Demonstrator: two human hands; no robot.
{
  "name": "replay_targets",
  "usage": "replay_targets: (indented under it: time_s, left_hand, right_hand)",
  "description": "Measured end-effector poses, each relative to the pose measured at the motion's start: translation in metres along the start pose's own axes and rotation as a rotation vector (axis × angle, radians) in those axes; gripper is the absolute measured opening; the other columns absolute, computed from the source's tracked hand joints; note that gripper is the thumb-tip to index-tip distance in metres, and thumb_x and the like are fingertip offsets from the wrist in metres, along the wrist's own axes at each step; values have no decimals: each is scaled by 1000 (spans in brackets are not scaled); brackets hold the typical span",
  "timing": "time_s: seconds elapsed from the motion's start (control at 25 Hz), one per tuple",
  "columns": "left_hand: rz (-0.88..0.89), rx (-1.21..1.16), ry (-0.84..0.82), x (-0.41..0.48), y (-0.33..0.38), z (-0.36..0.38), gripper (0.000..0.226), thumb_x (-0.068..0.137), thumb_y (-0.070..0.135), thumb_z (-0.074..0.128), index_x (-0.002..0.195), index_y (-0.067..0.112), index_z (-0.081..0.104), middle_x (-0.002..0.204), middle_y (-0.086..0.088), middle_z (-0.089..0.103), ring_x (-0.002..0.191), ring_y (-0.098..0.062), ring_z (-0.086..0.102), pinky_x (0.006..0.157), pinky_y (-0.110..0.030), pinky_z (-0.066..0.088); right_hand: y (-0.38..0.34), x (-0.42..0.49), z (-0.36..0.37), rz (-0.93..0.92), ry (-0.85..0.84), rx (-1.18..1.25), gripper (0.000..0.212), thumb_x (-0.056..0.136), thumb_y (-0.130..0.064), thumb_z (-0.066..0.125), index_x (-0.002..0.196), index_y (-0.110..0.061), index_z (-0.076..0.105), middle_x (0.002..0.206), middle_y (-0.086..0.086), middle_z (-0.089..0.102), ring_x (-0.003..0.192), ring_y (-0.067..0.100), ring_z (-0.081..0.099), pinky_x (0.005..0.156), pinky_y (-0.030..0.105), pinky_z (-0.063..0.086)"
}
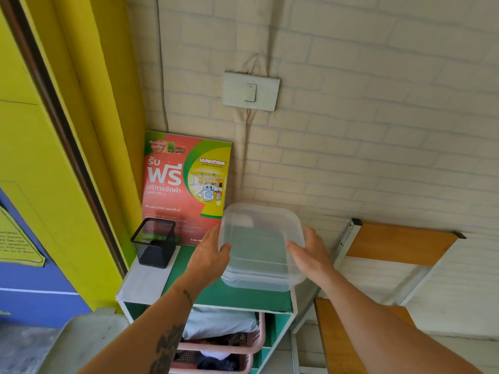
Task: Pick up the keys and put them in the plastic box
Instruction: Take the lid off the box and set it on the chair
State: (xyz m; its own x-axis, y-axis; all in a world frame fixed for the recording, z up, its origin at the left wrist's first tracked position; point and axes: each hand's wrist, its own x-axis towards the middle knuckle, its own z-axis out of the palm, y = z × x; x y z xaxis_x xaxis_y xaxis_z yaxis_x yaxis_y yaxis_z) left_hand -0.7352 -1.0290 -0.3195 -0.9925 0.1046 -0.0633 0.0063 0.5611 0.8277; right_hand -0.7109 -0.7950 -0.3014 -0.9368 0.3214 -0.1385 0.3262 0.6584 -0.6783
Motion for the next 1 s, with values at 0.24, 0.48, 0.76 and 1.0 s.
replay_targets:
  time_s: [0.24, 0.48, 0.76, 1.0]
  left_hand:
    - [-39, 6, 20, -3, 2, 16, 62, 97, 25, 44, 155, 18, 21, 159, -3, 32, 144, -24, 33, 118, -39, 27]
    - [16, 97, 70, -2, 0, 26, 64, 98, 25, 37, 156, 12, 14, 164, -5, 18, 150, -21, 19, 121, -36, 19]
    - [35, 122, 82, 1, 10, 27, 65, 99, 26, 36, 155, 10, 9, 164, -8, 14, 150, -25, 17, 121, -38, 20]
    - [138, 216, 192, -9, 27, 31, 62, 90, 23, 41, 148, 9, 24, 149, -18, 35, 127, -39, 45, 102, -48, 44]
  right_hand:
    - [2, -4, 11, -18, -66, 76, 72, 96, -41, 54, 155, -19, 20, 163, 3, 23, 147, 23, 26, 116, 40, 25]
    - [-4, -9, 13, -47, 11, 87, 68, 95, -40, 54, 154, -19, 26, 160, 2, 28, 144, 23, 32, 112, 37, 29]
    - [-18, -4, 5, -80, 103, 52, 66, 94, -39, 53, 152, -18, 30, 155, 4, 34, 138, 24, 39, 108, 38, 34]
    - [-12, -16, -4, -147, 166, -72, 65, 93, -48, 44, 152, -27, 25, 161, 4, 23, 144, 27, 31, 111, 51, 38]
